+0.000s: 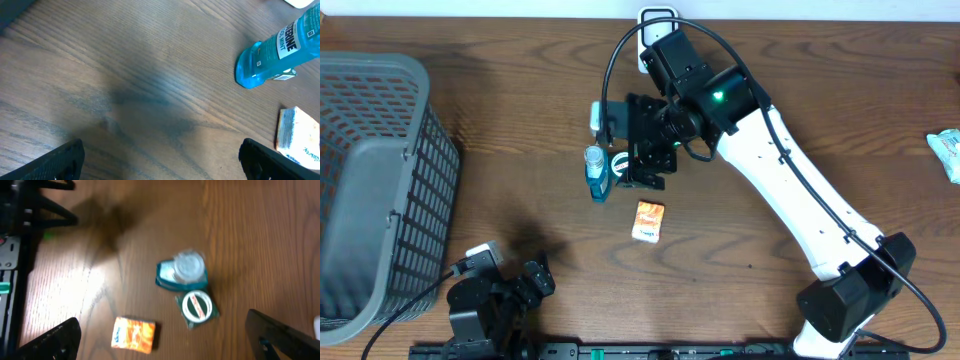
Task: Scan the item barcode
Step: 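Reach the right gripper to the teal mouthwash bottle, then grasp the teal bottle with the right gripper and lift it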
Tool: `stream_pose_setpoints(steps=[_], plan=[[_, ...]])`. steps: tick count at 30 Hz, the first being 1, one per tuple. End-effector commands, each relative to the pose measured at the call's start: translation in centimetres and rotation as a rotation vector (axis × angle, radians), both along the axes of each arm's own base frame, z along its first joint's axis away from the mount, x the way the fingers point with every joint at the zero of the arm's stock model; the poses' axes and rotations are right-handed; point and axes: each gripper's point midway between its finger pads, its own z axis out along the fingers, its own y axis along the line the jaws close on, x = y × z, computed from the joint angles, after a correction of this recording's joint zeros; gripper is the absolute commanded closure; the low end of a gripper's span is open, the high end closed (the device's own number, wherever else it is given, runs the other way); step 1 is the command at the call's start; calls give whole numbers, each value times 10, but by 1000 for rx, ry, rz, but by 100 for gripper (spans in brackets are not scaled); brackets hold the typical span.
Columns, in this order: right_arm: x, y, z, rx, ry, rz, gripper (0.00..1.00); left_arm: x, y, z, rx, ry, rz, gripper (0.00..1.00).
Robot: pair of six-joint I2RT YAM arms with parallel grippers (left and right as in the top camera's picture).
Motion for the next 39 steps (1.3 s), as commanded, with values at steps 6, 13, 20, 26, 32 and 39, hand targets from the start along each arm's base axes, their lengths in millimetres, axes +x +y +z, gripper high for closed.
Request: stream_pose_setpoints(steps=[6,13,20,26,32,39], plan=[[9,39,-23,140,201,-32,4,-6,0,-11,3,44,1,2],[17,67,-41,252,290,14,1,-6,0,-11,3,44,1,2],[43,84,-68,244,261,-64,1,-6,0,-11,3,44,1,2],[45,84,-89,214,290,-79,5,-6,0,-11,3,44,1,2],[49,82,-100,190,295,-95,12,-6,0,-11,4,44,2,2],[47,80,-120,167,289,-106,41,-6,0,-11,4,44,2,2]])
